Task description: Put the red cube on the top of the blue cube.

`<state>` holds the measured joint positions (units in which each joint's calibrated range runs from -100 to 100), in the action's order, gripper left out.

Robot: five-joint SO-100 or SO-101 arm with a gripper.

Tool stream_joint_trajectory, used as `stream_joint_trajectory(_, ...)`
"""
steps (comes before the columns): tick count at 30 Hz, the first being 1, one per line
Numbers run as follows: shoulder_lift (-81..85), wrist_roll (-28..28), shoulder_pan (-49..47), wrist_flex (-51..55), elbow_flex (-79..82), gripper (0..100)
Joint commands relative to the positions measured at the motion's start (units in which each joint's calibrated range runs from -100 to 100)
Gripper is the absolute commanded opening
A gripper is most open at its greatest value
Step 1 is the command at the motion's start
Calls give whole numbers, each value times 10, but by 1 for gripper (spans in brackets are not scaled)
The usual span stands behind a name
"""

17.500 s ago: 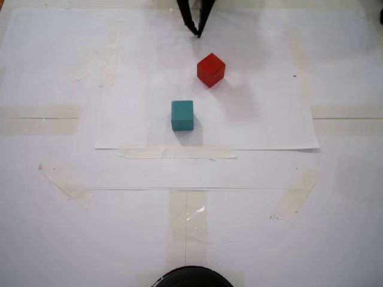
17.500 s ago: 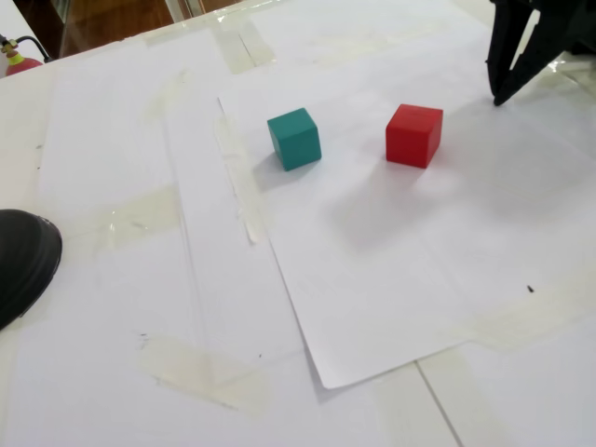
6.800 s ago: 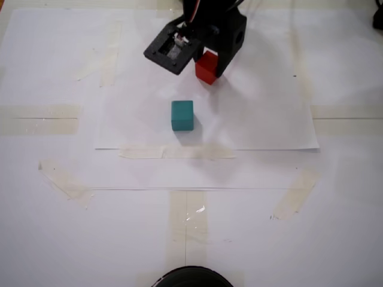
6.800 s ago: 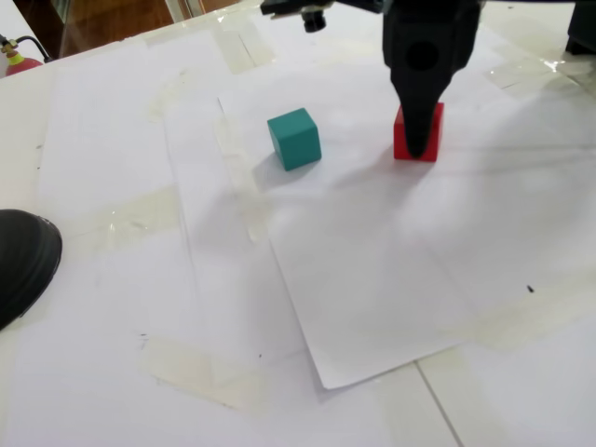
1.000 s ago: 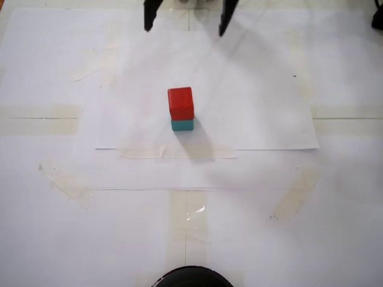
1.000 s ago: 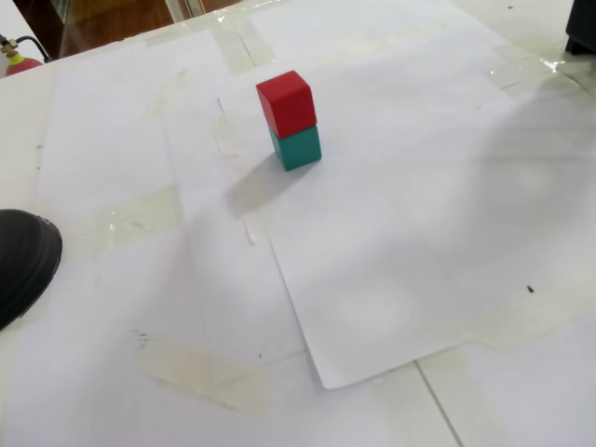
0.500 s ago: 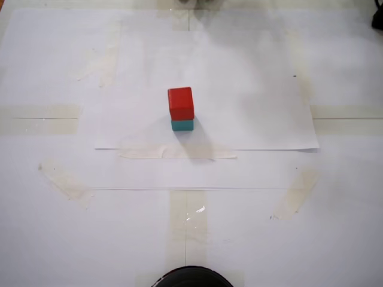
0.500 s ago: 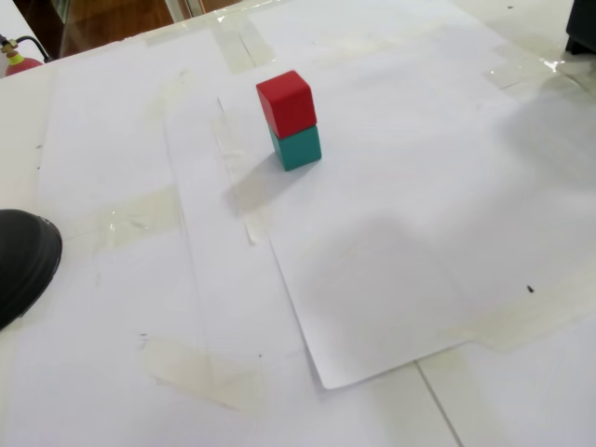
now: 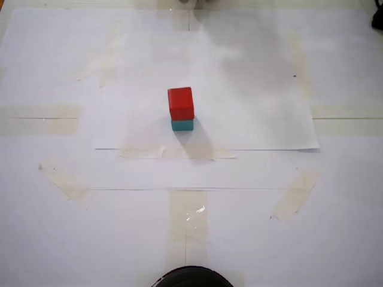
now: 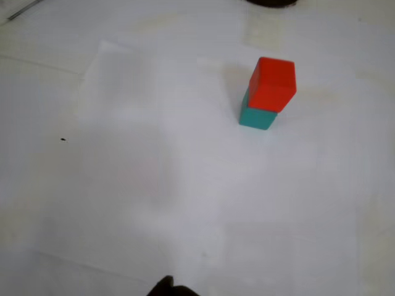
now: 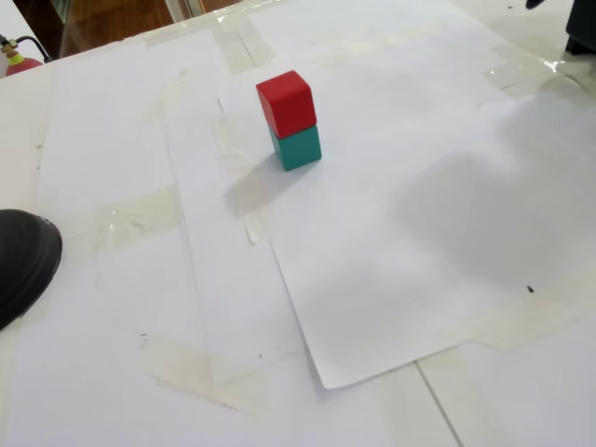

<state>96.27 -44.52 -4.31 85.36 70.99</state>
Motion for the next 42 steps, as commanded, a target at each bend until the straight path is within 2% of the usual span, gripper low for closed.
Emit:
stream_joint_trajectory(1, 12, -3, 17, 5, 6, 0)
stream_joint_trajectory(17, 12, -6, 29, 36, -21, 0)
stream_joint_trajectory(28, 12, -20, 16, 5, 1, 0)
stream_joint_trajectory(42, 12, -29, 19, 44, -19, 0)
